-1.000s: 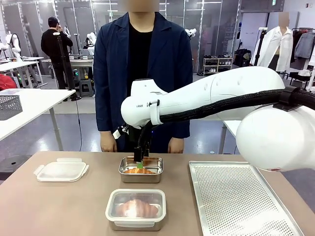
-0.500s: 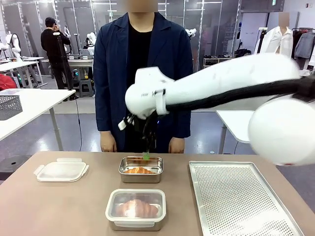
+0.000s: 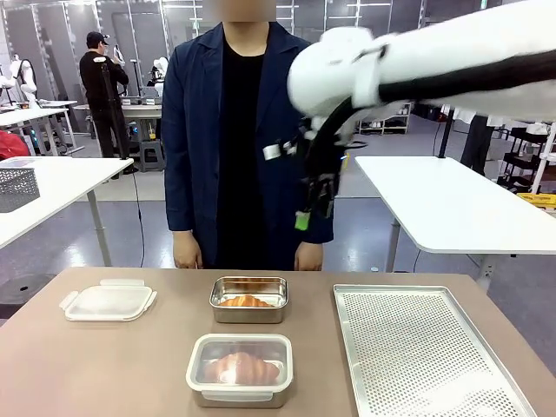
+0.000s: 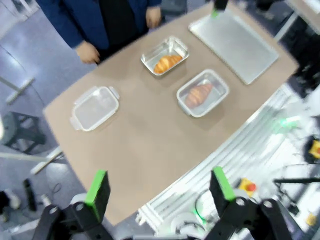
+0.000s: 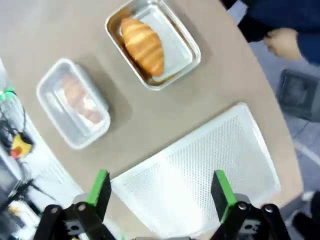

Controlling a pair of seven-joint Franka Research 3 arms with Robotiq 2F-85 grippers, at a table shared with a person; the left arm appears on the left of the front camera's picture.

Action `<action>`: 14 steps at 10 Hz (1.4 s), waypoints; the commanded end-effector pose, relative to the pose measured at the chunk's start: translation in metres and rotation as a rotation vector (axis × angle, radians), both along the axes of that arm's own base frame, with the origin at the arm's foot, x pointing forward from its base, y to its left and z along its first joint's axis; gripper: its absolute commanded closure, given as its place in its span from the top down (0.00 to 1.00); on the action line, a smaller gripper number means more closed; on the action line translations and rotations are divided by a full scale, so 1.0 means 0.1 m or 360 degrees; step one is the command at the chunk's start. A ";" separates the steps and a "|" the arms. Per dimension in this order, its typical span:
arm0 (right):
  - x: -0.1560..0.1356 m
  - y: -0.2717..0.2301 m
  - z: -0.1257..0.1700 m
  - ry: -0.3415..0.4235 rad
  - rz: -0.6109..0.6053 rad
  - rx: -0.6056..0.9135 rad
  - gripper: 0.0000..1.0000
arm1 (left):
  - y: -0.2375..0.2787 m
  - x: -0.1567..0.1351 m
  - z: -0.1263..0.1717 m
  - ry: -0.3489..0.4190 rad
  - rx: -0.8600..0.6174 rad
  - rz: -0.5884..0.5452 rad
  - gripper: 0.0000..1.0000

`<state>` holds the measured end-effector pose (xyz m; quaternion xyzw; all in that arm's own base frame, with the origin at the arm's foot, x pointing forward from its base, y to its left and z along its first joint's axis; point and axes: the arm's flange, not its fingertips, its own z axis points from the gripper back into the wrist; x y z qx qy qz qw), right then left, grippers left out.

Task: Place the bread into the airtight container.
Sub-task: Pick up a Butter Roll and place it into an empty Airtight Container.

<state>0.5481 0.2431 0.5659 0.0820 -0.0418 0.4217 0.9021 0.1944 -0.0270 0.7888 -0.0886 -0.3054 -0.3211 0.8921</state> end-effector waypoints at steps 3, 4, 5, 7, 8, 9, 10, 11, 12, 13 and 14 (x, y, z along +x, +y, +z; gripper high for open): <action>-1.10 -0.92 0.60 -0.0154 -0.0491 0.0150 1.00 | 0.01 0.00 0.02 -0.0005 0.0014 -0.0018 1.00; -1.39 -1.09 0.85 -0.0167 -0.0537 0.0130 1.00 | 0.01 0.00 0.02 -0.0005 0.0014 -0.0018 1.00; -1.61 -1.19 1.10 -0.0180 -0.0565 0.0080 1.00 | 0.01 0.00 0.02 -0.0005 0.0014 -0.0018 1.00; -1.88 -1.36 1.60 -0.0190 -0.0602 -0.0069 1.00 | 0.01 0.00 0.02 -0.0005 0.0014 -0.0018 1.00; -2.00 -1.52 1.87 -0.0210 -0.0660 -0.0138 1.00 | 0.01 0.00 0.02 -0.0005 0.0014 -0.0018 1.00; -2.12 -1.64 2.07 -0.0214 -0.0722 -0.0147 1.00 | 0.01 0.00 0.02 -0.0005 0.0014 -0.0018 1.00; -2.35 -1.76 2.28 -0.0248 -0.0760 -0.0152 1.00 | 0.01 0.00 0.02 -0.0005 0.0014 -0.0018 1.00; -2.47 -1.83 2.37 -0.0279 -0.0789 -0.0124 1.00 | 0.01 0.00 0.02 -0.0005 0.0014 -0.0018 1.00; -2.63 -1.89 2.46 -0.0313 -0.0818 -0.0064 1.00 | 0.01 0.00 0.02 -0.0005 0.0014 -0.0018 1.00; -2.69 -1.91 2.49 -0.0314 -0.0834 -0.0041 1.00 | 0.01 0.00 0.02 -0.0005 0.0014 -0.0018 1.00; -2.74 -1.91 2.51 -0.0344 -0.0841 -0.0017 1.00 | 0.01 0.00 0.02 -0.0005 0.0014 -0.0018 1.00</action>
